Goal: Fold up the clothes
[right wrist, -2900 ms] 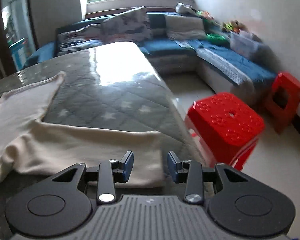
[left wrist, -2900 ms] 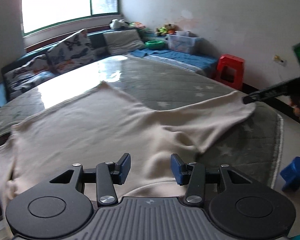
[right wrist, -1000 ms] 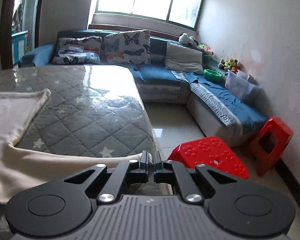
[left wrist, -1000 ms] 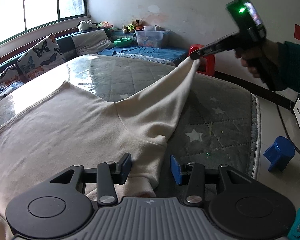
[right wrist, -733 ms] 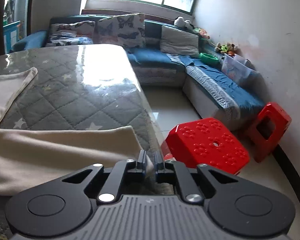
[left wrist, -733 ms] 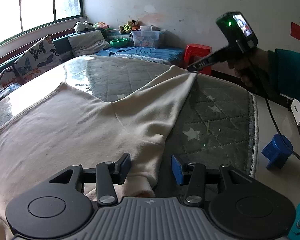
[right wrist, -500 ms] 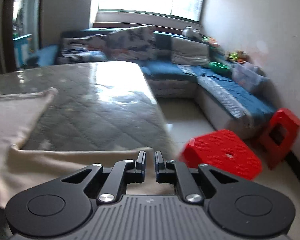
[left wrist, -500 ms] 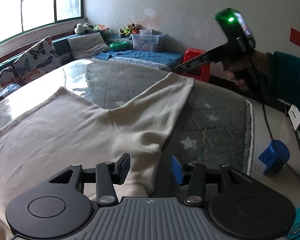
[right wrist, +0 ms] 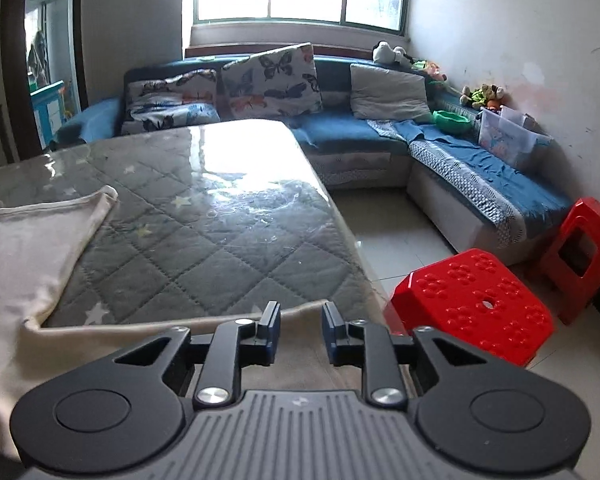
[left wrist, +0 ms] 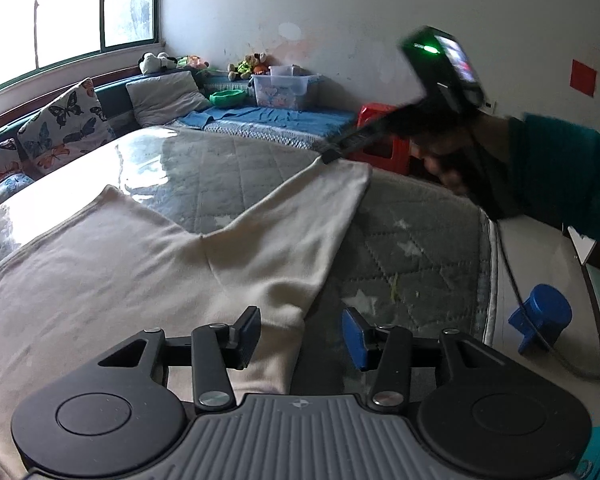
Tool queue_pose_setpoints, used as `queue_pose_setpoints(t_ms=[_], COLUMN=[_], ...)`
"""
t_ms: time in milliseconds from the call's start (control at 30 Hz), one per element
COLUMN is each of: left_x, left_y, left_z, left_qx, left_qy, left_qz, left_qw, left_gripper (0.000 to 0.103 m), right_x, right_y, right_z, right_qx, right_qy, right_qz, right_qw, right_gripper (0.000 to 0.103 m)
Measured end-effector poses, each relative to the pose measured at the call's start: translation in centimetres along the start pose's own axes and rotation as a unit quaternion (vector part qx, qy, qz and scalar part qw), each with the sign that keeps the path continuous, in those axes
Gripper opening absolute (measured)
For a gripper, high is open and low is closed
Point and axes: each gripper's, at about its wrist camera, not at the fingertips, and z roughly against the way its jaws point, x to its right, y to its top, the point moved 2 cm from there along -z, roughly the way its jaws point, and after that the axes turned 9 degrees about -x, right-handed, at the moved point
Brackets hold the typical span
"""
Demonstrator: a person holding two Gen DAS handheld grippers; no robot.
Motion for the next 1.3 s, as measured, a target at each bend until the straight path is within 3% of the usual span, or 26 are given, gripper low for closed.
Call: queue_pose_setpoints(t_ms=[33, 233, 467, 500, 567, 733, 833, 1000, 1300], left_x=[0.0, 0.3, 0.3, 0.4, 0.5, 1.0, 1.2, 1.1, 1.3], left_y=[0.1, 0.4, 0.4, 0.4, 0.4, 0.3, 0.2, 0.3, 0.8], left_z=[0.0, -0.7, -0.9, -0.9, -1.0, -1.4, -1.7, -1.3, -2.2], left_qx=[0.001, -0.001, -0.004, -0.004, -0.005, -0.011, -0.013, -0.009, -0.013], left_qy=[-0.001, 0.001, 0.006, 0.005, 0.003, -0.005, -0.008, -0.012, -0.018], left_qz=[0.000, -0.011, -0.011, -0.011, -0.014, -0.023, -0.028, -0.029, -0.026], left_qw=[1.0000, 0.9999, 0.9999, 0.9999, 0.9999, 0.9997, 0.9995, 0.9995, 0.9994], left_gripper=[0.049, 0.048, 0.048, 0.048, 0.048, 0.048, 0.049, 0.049, 0.049], right_x=[0.2, 2.8, 5.0, 4.9, 4.3, 4.1, 4.0, 3.8, 4.5], right_y=[-0.5, -4.3, -4.4, -4.3, -4.0, -2.7, -1.9, -2.2, -2.6], right_z=[0.6, 2.7, 1.6, 1.4, 0.9, 0.9, 1.0, -0.5, 1.3], right_qx=[0.002, -0.015, -0.006, -0.006, -0.007, 0.018, 0.029, 0.000, 0.016], right_qy=[-0.004, -0.017, 0.041, 0.043, 0.028, 0.001, -0.012, -0.008, 0.030], right_qz=[-0.003, -0.067, -0.152, -0.155, -0.143, -0.128, -0.114, -0.109, -0.145], right_qw=[1.000, 0.997, 0.987, 0.987, 0.989, 0.992, 0.993, 0.994, 0.989], right_gripper=[0.033, 0.033, 0.032, 0.029, 0.010, 0.004, 0.004, 0.005, 0.023])
